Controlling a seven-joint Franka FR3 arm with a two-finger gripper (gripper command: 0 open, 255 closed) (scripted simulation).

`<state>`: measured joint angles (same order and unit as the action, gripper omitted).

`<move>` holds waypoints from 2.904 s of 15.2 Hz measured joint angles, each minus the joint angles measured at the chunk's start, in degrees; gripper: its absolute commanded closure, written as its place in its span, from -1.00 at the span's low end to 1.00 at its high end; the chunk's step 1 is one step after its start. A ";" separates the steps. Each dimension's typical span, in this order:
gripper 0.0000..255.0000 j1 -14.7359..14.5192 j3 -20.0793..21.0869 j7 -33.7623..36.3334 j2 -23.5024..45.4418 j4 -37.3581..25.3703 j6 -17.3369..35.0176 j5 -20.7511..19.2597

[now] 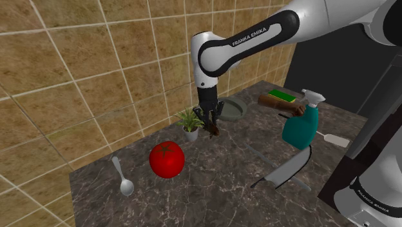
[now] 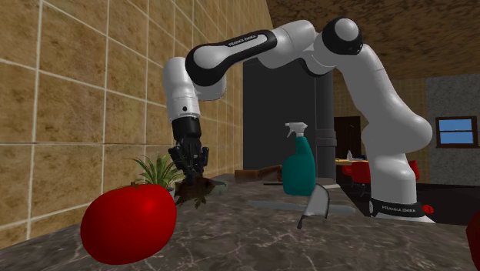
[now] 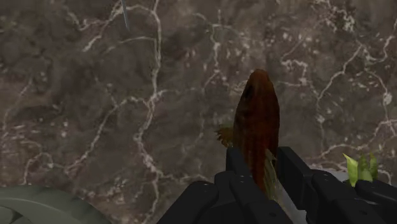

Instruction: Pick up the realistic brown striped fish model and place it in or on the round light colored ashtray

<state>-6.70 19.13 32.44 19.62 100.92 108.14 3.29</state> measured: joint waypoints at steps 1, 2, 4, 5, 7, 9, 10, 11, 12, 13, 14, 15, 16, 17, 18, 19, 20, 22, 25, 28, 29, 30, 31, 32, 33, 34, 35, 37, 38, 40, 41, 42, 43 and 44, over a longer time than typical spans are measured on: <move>1.00 0.05 0.04 -0.01 -0.34 -0.32 -0.68 0.10; 1.00 0.03 0.08 0.08 -0.50 -0.82 -1.34 0.15; 1.00 0.11 0.12 0.10 -0.99 -1.64 -2.65 0.27; 1.00 0.11 0.15 0.16 -1.14 -2.10 -3.25 0.31; 1.00 0.14 0.23 0.27 -1.71 -2.93 -4.62 0.48; 1.00 0.24 0.23 0.26 -2.11 -3.93 -6.01 0.56; 1.00 0.24 0.27 0.34 -2.33 -4.44 -6.72 0.63; 1.00 0.22 0.29 0.42 -2.33 -5.13 -7.41 0.62; 1.00 0.24 0.34 0.49 -2.72 -5.53 -8.18 0.73; 1.00 0.32 0.33 0.44 -2.96 -5.93 -8.82 0.79; 1.00 0.39 0.33 0.42 -3.25 -6.27 -9.45 0.86; 1.00 0.39 0.33 0.49 -3.20 -7.18 -10.29 0.84; 1.00 0.72 0.13 0.00 -3.18 -7.66 -10.82 0.77; 1.00 1.18 -0.20 -0.70 -2.86 -8.58 -11.54 0.58; 1.00 1.87 -0.57 -1.71 -3.19 -8.12 -11.53 0.60; 1.00 2.55 -0.99 -2.73 -3.14 -8.63 -12.12 0.45; 1.00 3.15 -1.41 -3.68 -2.80 -9.42 -12.70 0.24; 1.00 4.69 -2.36 -6.03 -2.56 -9.87 -13.23 -0.06; 1.00 6.97 -3.78 -9.60 -2.12 -10.93 -14.21 -0.59; 1.00 8.95 -5.12 -12.81 -0.44 -14.19 -16.14 -1.38; 1.00 9.50 -5.52 -13.73 0.37 -15.72 -16.95 -1.65; 1.00 10.02 -5.96 -14.67 1.86 -18.41 -18.24 -2.06; 1.00 10.59 -6.36 -15.62 2.69 -19.52 -18.63 -2.34; 1.00 11.17 -6.74 -16.60 3.56 -21.03 -19.37 -2.60; 1.00 11.52 -6.94 -17.13 3.67 -20.87 -19.14 -2.69; 1.00 11.67 -7.03 -17.38 3.74 -20.41 -18.62 -2.73; 1.00 11.78 -7.06 -17.53 3.59 -19.58 -17.96 -2.72; 1.00 11.79 -7.10 -17.64 3.95 -18.59 -16.62 -2.79; 1.00 11.82 -7.13 -17.72 4.08 -17.88 -15.80 -2.81; 1.00 11.81 -7.14 -17.72 4.19 -16.57 -14.37 -2.84; 1.00 11.82 -7.15 -17.75 4.19 -15.63 -13.44 -2.84; 1.00 11.83 -7.16 -17.77 4.30 -15.09 -12.80 -2.85; 1.00 11.82 -7.17 -17.78 4.42 -14.62 -12.20 -2.88; 1.00 11.87 -7.20 -17.87 4.44 -14.04 -11.60 -2.89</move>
<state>5.17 11.93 14.56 24.06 86.88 96.54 0.41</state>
